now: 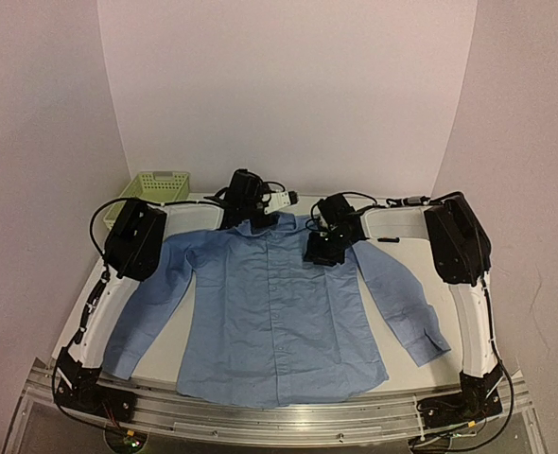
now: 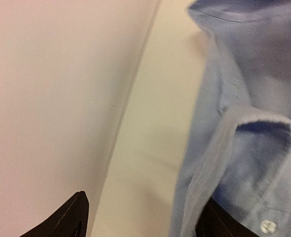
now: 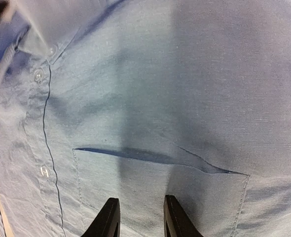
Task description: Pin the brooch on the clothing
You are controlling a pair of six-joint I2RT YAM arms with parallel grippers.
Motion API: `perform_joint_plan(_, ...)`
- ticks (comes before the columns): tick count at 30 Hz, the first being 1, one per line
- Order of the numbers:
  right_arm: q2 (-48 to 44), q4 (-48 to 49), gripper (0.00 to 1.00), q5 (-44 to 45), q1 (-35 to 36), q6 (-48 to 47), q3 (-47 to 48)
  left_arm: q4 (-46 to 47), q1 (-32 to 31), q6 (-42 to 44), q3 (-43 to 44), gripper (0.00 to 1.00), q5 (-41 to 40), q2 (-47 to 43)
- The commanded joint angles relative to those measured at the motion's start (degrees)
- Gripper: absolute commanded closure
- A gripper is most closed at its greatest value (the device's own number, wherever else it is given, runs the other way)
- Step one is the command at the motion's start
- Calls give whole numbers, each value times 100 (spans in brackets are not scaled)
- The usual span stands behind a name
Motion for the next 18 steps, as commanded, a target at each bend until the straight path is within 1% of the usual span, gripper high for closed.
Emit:
perform_joint_plan(1,-274,-169,69,-195,31,-126,-236,725,390,-774,1585,27,-377,598)
perform_joint_plan(6,-356,-168,68,-500,32,-197,-284,1274,584,-680,1623,25,-116,1015)
perform_joint_plan(8,-393,-168,68,-626,29,-210,-233,1286,691,-896,1826,22,-24,1183)
perform_joint_plan(10,-436,-173,68,-739,30,-215,-191,1050,791,-1133,2182,18,386,1314)
perform_joint_plan(14,-532,-176,68,-895,33,-145,-160,867,839,-1558,2130,13,926,1076)
perform_joint_plan(18,-665,-185,66,-974,2,-139,182,301,838,-2125,2081,12,1328,549)
